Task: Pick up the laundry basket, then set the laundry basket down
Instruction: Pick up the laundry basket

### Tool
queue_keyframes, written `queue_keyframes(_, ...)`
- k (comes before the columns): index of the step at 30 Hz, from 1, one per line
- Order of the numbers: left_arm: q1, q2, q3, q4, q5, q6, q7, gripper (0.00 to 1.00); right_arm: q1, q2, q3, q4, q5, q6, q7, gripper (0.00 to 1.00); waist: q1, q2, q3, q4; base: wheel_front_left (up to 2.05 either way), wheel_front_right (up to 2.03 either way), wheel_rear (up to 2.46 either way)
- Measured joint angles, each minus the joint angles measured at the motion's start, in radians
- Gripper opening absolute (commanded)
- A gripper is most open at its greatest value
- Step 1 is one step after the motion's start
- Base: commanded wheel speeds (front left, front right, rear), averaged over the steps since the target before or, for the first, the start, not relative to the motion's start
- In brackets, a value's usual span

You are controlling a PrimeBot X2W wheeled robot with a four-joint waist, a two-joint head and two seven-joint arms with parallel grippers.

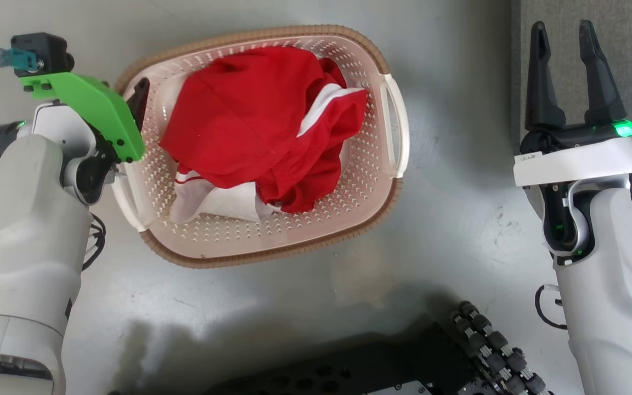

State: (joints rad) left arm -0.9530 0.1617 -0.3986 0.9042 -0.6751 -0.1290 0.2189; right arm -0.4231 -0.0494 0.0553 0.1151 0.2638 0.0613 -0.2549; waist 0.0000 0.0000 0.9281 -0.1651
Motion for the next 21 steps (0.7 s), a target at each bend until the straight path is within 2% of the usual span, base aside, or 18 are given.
queue_keyframes(13,0.116,0.002,-0.070,-0.044,0.039,0.000,-0.205,1.00,0.003,-0.002,-0.030,0.055,-0.044,0.008,0.000,1.00,0.0000,0.0000,-0.124,0.041,0.00,0.00,0.00)
queue_keyframes(21,0.174,0.000,-0.067,-0.091,0.041,0.000,-0.343,1.00,0.041,-0.013,-0.050,0.081,-0.064,0.009,0.000,1.00,0.0000,0.0000,-0.230,0.070,0.00,0.00,0.00)
